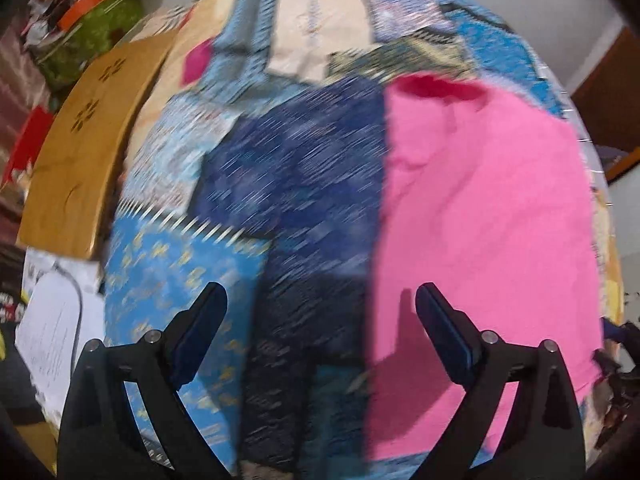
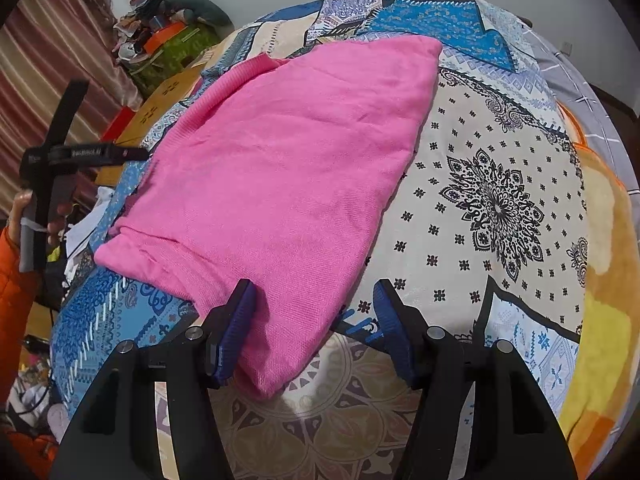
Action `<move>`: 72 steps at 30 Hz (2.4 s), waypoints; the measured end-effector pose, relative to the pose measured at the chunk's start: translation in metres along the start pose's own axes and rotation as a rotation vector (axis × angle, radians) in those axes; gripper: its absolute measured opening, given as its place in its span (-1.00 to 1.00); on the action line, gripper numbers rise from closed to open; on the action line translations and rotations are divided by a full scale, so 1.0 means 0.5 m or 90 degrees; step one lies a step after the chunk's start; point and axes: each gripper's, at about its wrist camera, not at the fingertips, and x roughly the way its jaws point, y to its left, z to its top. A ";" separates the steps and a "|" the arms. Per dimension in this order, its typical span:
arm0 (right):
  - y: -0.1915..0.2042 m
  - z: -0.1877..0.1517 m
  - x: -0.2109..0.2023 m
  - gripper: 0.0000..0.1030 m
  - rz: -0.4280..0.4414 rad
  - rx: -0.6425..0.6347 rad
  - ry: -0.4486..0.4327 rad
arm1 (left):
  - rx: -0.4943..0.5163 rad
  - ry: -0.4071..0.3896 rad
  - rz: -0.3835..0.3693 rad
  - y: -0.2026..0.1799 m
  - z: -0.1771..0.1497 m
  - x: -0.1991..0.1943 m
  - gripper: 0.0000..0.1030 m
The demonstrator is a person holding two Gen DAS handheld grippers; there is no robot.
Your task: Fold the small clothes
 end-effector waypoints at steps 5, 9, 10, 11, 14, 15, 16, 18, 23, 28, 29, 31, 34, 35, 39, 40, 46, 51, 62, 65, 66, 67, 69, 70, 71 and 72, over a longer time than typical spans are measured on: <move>-0.027 0.029 0.002 0.11 -0.014 0.015 -0.011 | 0.051 -0.016 0.001 -0.095 0.075 0.027 0.87; -0.050 0.048 0.015 0.11 -0.025 0.029 -0.018 | 0.067 -0.004 0.007 -0.137 0.138 0.080 0.87; -0.054 0.052 0.021 0.11 -0.024 0.030 -0.017 | 0.061 0.000 0.002 -0.142 0.152 0.093 0.87; -0.055 0.054 0.024 0.11 -0.025 0.027 -0.017 | 0.053 0.006 -0.005 -0.146 0.166 0.107 0.87; -0.057 0.057 0.029 0.11 -0.027 0.017 -0.014 | 0.040 0.010 -0.001 -0.151 0.206 0.147 0.88; -0.055 0.057 0.028 0.11 -0.025 0.012 -0.014 | 0.034 0.007 -0.004 -0.148 0.219 0.156 0.90; -0.054 0.055 0.029 0.11 -0.022 0.006 -0.013 | 0.026 0.002 -0.009 -0.141 0.230 0.161 0.90; -0.052 0.053 0.030 0.11 -0.021 -0.002 -0.012 | -0.007 -0.004 -0.009 -0.118 0.253 0.171 0.91; -0.054 0.048 0.029 0.12 -0.010 -0.001 -0.013 | -0.055 -0.022 0.092 -0.054 0.282 0.178 0.90; -0.056 0.045 0.025 0.12 -0.010 0.006 -0.011 | -0.106 -0.002 0.069 0.013 0.256 0.161 0.86; -0.055 0.043 0.023 0.12 -0.013 0.008 -0.009 | -0.107 -0.001 0.063 0.021 0.243 0.149 0.86; -0.051 0.039 0.016 0.12 -0.020 0.011 -0.006 | -0.096 -0.006 0.065 0.028 0.222 0.124 0.86; -0.042 0.031 0.000 0.12 -0.026 0.015 -0.007 | -0.067 -0.034 0.068 0.032 0.183 0.067 0.86; -0.037 0.027 -0.009 0.12 -0.028 0.013 -0.010 | -0.060 -0.046 0.066 0.034 0.167 0.040 0.86; -0.014 0.018 -0.050 0.12 -0.039 0.005 -0.025 | -0.046 -0.081 0.037 0.036 0.117 -0.045 0.86; -0.009 0.018 -0.060 0.12 -0.040 0.003 -0.030 | -0.043 -0.088 0.030 0.036 0.104 -0.063 0.86; 0.030 0.007 -0.117 0.12 -0.050 -0.018 -0.063 | -0.008 -0.127 0.007 0.025 0.024 -0.160 0.86; 0.056 -0.003 -0.139 0.26 -0.065 -0.038 -0.071 | 0.033 -0.131 -0.017 0.003 -0.051 -0.200 0.87; 0.091 -0.034 -0.087 0.31 -0.077 -0.072 -0.017 | 0.149 -0.039 -0.041 -0.102 -0.207 -0.123 0.87; 0.102 -0.044 -0.063 0.31 -0.072 -0.085 0.005 | 0.185 -0.024 -0.044 -0.131 -0.236 -0.104 0.87; 0.106 -0.047 -0.053 0.31 -0.071 -0.092 0.013 | 0.199 -0.021 -0.044 -0.143 -0.245 -0.099 0.87; 0.109 -0.050 -0.049 0.31 -0.070 -0.096 0.017 | 0.209 -0.022 -0.042 -0.151 -0.251 -0.096 0.87; 0.113 -0.054 -0.037 0.31 -0.068 -0.104 0.020 | 0.230 -0.037 -0.025 -0.168 -0.257 -0.092 0.88; 0.113 -0.054 -0.034 0.31 -0.065 -0.105 0.019 | 0.238 -0.048 -0.015 -0.177 -0.257 -0.091 0.89; 0.113 -0.053 -0.031 0.30 -0.061 -0.105 0.017 | 0.243 -0.053 -0.014 -0.182 -0.254 -0.090 0.90; 0.112 -0.050 -0.029 0.30 -0.058 -0.104 0.016 | 0.247 -0.057 -0.013 -0.186 -0.251 -0.088 0.90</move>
